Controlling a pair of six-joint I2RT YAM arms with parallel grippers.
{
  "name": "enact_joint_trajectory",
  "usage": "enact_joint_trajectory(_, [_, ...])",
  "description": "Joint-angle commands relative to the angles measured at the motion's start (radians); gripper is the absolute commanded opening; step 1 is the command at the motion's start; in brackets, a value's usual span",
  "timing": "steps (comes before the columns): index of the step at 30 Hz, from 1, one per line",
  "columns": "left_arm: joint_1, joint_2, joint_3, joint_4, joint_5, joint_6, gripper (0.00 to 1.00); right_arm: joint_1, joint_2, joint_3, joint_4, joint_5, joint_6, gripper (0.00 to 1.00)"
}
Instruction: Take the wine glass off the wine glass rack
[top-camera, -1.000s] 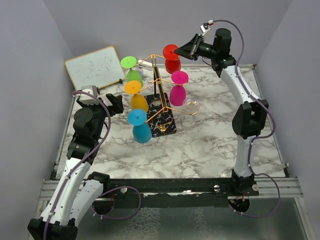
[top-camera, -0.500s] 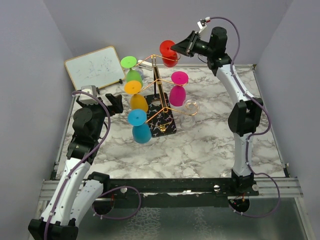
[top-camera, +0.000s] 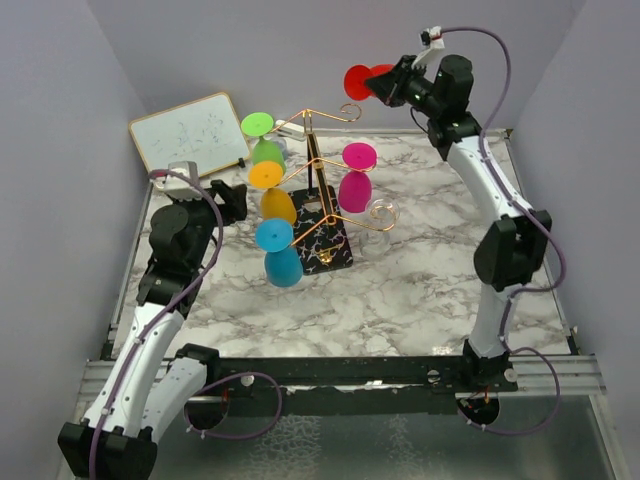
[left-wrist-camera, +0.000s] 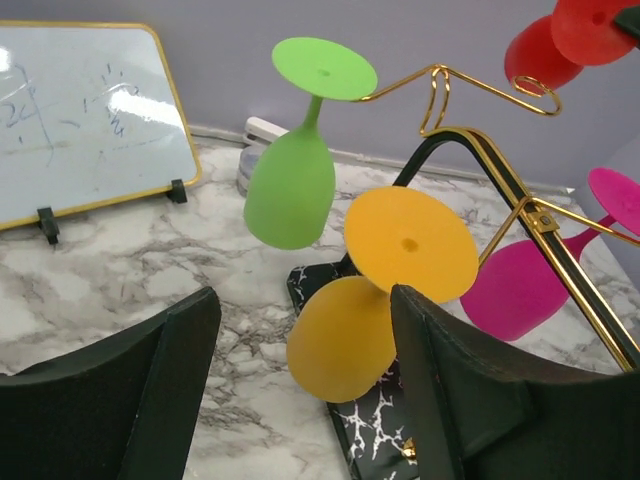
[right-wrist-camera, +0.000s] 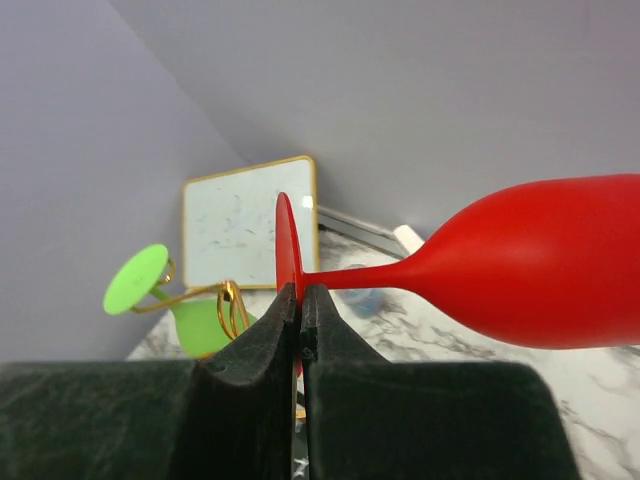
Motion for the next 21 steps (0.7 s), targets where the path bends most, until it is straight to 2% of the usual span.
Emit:
enact_joint_trajectory(1, [0.008, 0.089, 0.133, 0.038, 0.154, -0.057, 0.47, 0.032, -0.385, -0.308, 0.146, 0.099, -0.331, 0.01])
enact_joint_trajectory(2, [0.007, 0.120, 0.182, 0.027, 0.189, -0.073, 0.29, 0.051, -0.465, -0.397, 0.169, 0.117, -0.389, 0.01])
enact_joint_trajectory(3, [0.007, 0.155, 0.232, 0.007, 0.224, -0.091, 0.17, 0.084, -0.544, -0.485, 0.201, 0.130, -0.459, 0.01])
enact_joint_trajectory(4, [0.007, 0.190, 0.290, -0.013, 0.265, -0.113, 0.11, 0.113, -0.622, -0.567, 0.236, 0.136, -0.519, 0.01])
enact_joint_trajectory(7, [0.008, 0.282, 0.430, -0.050, 0.383, -0.184, 0.11, 0.199, -0.814, -0.735, 0.249, 0.170, -0.666, 0.01])
enact_joint_trajectory(8, [0.008, 0.305, 0.466, -0.054, 0.424, -0.206, 0.16, 0.228, -0.861, -0.767, 0.228, 0.196, -0.707, 0.01])
enact_joint_trajectory(9, [0.007, 0.324, 0.501, -0.055, 0.462, -0.235, 0.26, 0.258, -0.905, -0.794, 0.199, 0.211, -0.746, 0.01])
enact_joint_trajectory(11, [0.007, 0.350, 0.538, -0.043, 0.536, -0.295, 0.56, 0.312, -0.975, -0.839, 0.147, 0.228, -0.834, 0.01])
enact_joint_trajectory(12, [0.007, 0.361, 0.551, -0.038, 0.581, -0.328, 0.66, 0.337, -1.006, -0.862, 0.118, 0.233, -0.867, 0.01])
enact_joint_trajectory(13, [0.008, 0.368, 0.563, -0.037, 0.612, -0.358, 0.72, 0.356, -1.034, -0.887, 0.108, 0.230, -0.894, 0.01])
enact_joint_trajectory(16, [0.007, 0.380, 0.578, -0.012, 0.711, -0.473, 0.78, 0.380, -1.100, -0.964, 0.107, 0.198, -0.957, 0.01])
enact_joint_trajectory(21, [0.007, 0.331, 0.515, 0.071, 0.823, -0.670, 0.79, 0.400, -1.108, -0.984, 0.107, 0.207, -1.007, 0.01])
